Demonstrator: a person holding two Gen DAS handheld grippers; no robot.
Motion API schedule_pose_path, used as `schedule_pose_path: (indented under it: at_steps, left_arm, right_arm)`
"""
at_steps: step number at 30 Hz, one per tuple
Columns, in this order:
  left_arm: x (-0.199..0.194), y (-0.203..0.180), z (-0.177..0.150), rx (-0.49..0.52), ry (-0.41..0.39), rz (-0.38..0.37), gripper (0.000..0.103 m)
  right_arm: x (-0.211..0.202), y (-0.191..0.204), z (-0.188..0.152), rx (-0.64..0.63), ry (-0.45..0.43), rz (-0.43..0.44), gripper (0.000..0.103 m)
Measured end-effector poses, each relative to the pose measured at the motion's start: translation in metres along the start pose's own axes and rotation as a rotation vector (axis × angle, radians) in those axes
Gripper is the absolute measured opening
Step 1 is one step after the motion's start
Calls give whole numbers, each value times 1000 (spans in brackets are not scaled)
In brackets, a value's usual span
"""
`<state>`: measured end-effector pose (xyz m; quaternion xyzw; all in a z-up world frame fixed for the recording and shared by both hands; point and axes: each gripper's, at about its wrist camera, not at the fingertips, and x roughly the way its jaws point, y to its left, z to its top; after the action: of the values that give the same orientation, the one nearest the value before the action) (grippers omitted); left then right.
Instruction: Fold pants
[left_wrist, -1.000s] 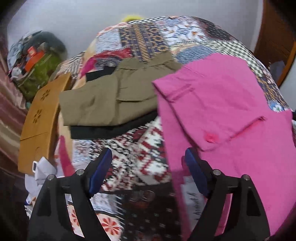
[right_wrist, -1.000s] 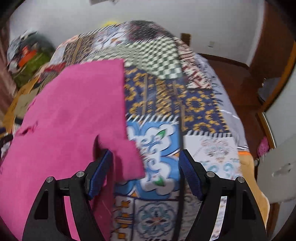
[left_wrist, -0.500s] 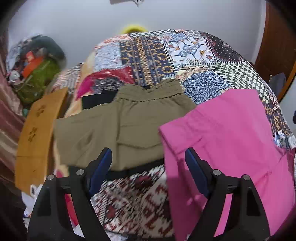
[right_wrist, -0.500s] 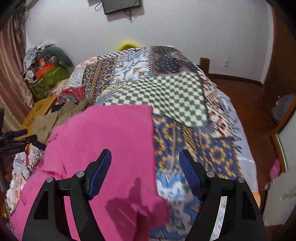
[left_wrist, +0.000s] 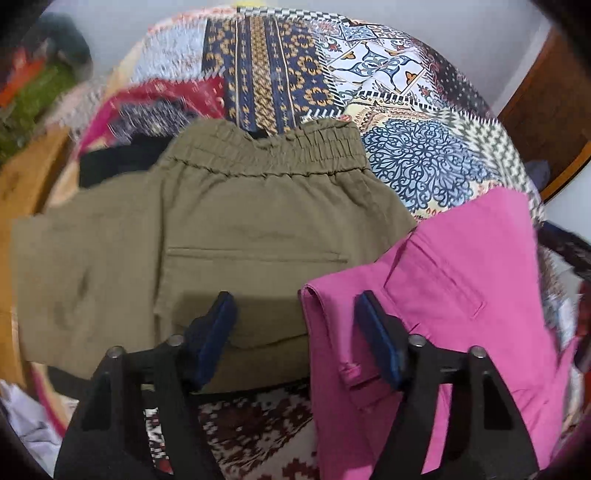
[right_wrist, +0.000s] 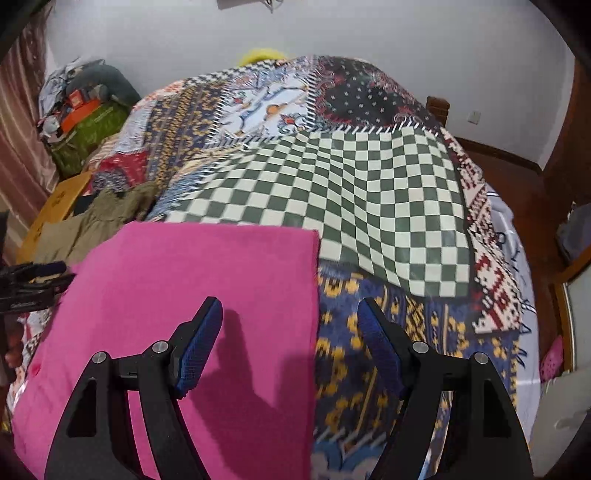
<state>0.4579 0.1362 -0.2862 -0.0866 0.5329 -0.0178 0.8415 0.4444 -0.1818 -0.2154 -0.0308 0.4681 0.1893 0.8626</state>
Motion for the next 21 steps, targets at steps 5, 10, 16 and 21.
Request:
schedule_pose_path:
  at_steps: [5,10,16,21]
  left_arm:
    - [2,-9,-3,24,-18,-23,36]
    - [-1,-25,1,14,-2,5,19]
    - [-16,-31,0,58,-40,84,7]
    - [-56,-36,5,99,-117,129,6]
  right_arm:
    - [18,-2,14,9,5,27,65]
    - [24,-1,23,50,-16,65,47]
    - [21,19,22,-6,-38,7,5]
    - [-6,18,34,-2,-82,6,4]
